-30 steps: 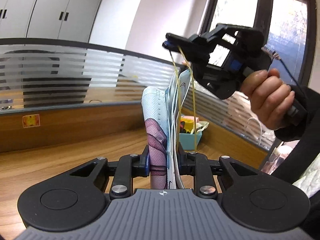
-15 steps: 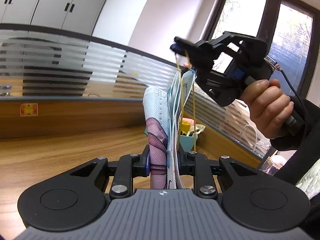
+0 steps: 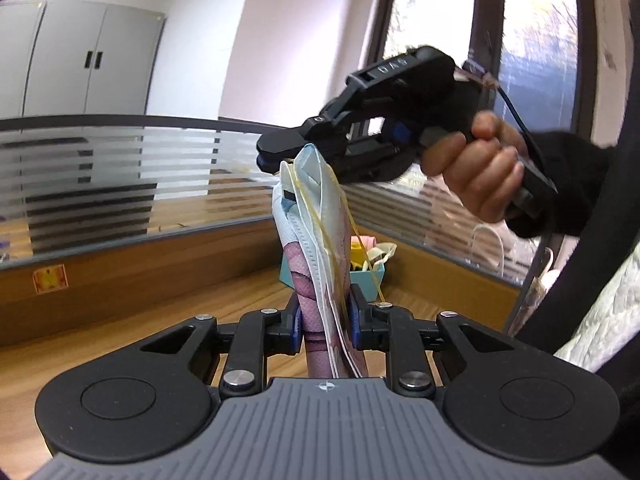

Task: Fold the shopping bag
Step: 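Pull the band down around the bundle with the right tool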

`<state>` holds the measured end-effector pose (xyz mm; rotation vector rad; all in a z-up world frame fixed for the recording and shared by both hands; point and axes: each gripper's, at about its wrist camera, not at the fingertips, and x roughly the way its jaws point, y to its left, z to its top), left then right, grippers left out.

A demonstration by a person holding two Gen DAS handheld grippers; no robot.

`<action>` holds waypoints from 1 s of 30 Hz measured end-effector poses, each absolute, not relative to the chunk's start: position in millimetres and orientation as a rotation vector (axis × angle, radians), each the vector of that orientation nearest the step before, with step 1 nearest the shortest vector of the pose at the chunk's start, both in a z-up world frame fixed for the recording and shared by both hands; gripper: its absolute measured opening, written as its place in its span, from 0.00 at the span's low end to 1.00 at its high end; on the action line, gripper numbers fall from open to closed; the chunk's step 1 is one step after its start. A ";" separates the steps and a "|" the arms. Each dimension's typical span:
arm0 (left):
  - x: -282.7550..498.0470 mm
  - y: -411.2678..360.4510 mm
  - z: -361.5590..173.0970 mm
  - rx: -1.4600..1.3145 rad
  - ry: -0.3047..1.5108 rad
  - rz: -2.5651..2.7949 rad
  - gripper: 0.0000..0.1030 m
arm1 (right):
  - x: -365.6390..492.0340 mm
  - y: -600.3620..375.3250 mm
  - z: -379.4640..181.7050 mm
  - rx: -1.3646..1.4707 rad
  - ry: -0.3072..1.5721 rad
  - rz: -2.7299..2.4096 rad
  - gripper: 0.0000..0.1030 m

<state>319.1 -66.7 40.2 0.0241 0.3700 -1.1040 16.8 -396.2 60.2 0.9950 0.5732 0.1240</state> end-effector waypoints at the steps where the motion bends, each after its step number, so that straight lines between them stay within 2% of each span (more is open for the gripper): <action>1: 319.2 -65.7 39.5 0.020 0.379 -1.114 0.23 | 19.5 -393.6 66.4 0.939 0.598 0.125 0.00; 7: 326.8 -61.0 36.1 -0.022 0.434 -1.149 0.23 | 26.2 -376.0 96.7 0.676 0.696 0.181 0.00; 13: 332.1 -51.4 30.3 -0.111 0.470 -1.172 0.23 | 24.5 -380.5 110.4 0.612 0.778 0.261 0.00; 20: 324.9 -51.4 27.2 -0.121 0.467 -1.131 0.23 | 43.2 -361.0 127.0 0.378 0.915 0.283 0.00; 30: 309.7 -55.3 29.2 -0.022 0.438 -1.109 0.22 | 59.5 -254.8 131.1 -0.483 0.988 0.177 0.00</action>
